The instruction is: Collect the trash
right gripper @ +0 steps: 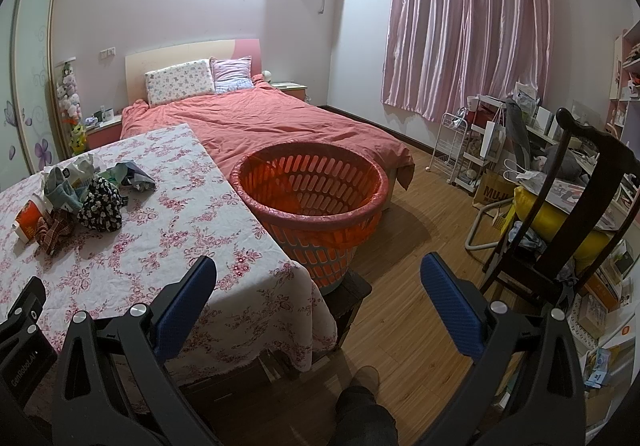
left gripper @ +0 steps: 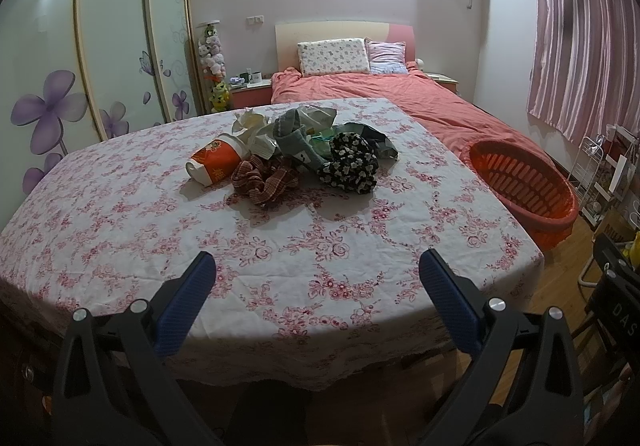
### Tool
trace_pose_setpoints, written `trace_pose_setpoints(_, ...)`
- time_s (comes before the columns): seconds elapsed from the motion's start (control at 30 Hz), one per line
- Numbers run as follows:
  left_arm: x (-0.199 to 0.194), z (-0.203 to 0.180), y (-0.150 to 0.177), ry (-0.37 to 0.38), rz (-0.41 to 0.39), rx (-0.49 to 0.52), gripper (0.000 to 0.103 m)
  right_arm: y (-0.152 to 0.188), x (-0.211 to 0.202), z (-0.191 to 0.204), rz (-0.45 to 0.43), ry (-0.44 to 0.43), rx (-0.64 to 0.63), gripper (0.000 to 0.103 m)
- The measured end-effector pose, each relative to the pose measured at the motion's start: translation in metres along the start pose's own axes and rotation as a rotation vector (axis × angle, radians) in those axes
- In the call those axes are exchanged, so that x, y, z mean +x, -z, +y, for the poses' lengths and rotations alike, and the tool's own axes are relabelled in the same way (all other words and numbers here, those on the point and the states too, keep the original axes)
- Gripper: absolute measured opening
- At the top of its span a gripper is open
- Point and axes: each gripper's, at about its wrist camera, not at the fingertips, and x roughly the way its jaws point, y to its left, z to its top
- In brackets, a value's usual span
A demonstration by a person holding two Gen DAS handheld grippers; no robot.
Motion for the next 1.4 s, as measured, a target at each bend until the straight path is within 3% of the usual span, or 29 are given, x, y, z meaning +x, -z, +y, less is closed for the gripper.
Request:
trace_pose_setpoints(0.4,0.001,-0.004,0.003,0.000,0.005,-0.007,0.099,-0.001,0.002,0.003,-0.005,-0.003,-0.008,0.101)
trace_pose_setpoints(0.6,0.015,0.021,-0.002,-0.023,0.023,-0.059,0.099,-0.009,0.012,0.013,0.008,-0.122,-0.014,0.101)
trace_pose_setpoints(0.87,0.050,0.077,-0.011,-0.035,0.079,-0.168,0.099,-0.026,0.039,0.069,0.031,-0.326,-0.035,0.101)
trace_pose_setpoints(1.2,0.089,0.126,-0.022,-0.051,0.106,-0.217,0.099,-0.049,0.071,0.150,0.089,-0.484,-0.089,0.099)
trace_pose_setpoints(1.4,0.108,0.137,-0.030,-0.030,0.115,-0.215,0.099,-0.053,0.095,0.194,0.121,-0.494,-0.149,0.082)
